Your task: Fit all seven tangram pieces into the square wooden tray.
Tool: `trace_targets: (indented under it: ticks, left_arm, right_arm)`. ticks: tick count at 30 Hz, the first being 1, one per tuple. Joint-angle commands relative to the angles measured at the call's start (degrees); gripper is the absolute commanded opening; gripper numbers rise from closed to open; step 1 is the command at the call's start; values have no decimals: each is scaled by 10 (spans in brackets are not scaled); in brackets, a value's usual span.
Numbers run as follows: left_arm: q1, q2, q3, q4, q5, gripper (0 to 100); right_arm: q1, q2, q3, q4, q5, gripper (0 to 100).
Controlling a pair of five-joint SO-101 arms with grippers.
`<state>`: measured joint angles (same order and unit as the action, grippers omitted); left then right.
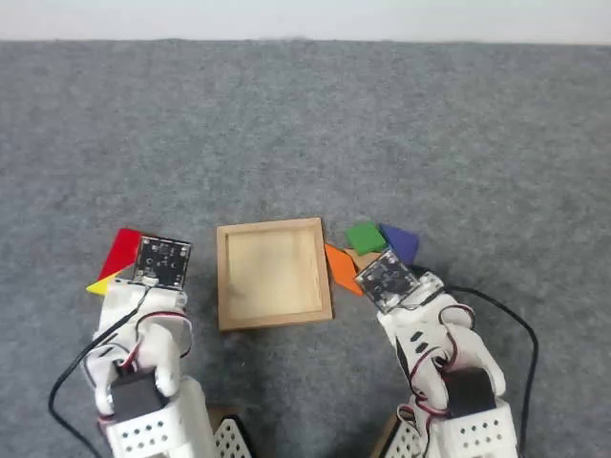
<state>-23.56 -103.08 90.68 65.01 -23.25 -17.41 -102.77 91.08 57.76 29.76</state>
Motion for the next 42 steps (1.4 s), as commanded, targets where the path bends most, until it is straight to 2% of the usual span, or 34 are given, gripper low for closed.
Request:
trace_targets:
  ticks: [1,7,11,14,21,27,32,34,38,42]
  left_arm:
    - [-11,-11,-26,-21,6,12]
    - [2,-11,-22,-51,8,12]
    - [3,26,-34,-66,11,12]
    - [18,126,-61,-109,30,12]
    - [16,480,-182,-232,86,13]
    - [-11,715,-285,-281,89,15]
    - [-40,783,-352,-280,88,17]
    - [-48,791,-368,-281,89,51]
    - [-48,819,-378,-283,93,181]
    - [-63,871,-415,-280,140,260]
  right_arm:
    - [9,-9,-47,-34,-57,9]
    - [9,-4,-83,-44,-133,6]
    - [8,74,-112,-67,-153,6]
    - [10,191,-150,-108,-171,6]
    - [16,434,-215,-182,-172,6]
    - [67,502,-223,-225,-175,6]
    - [68,507,-222,-225,-172,7]
    - [69,508,-222,-225,-172,7]
    - [69,509,-221,-225,-171,7]
    - [69,509,-221,-225,-171,7]
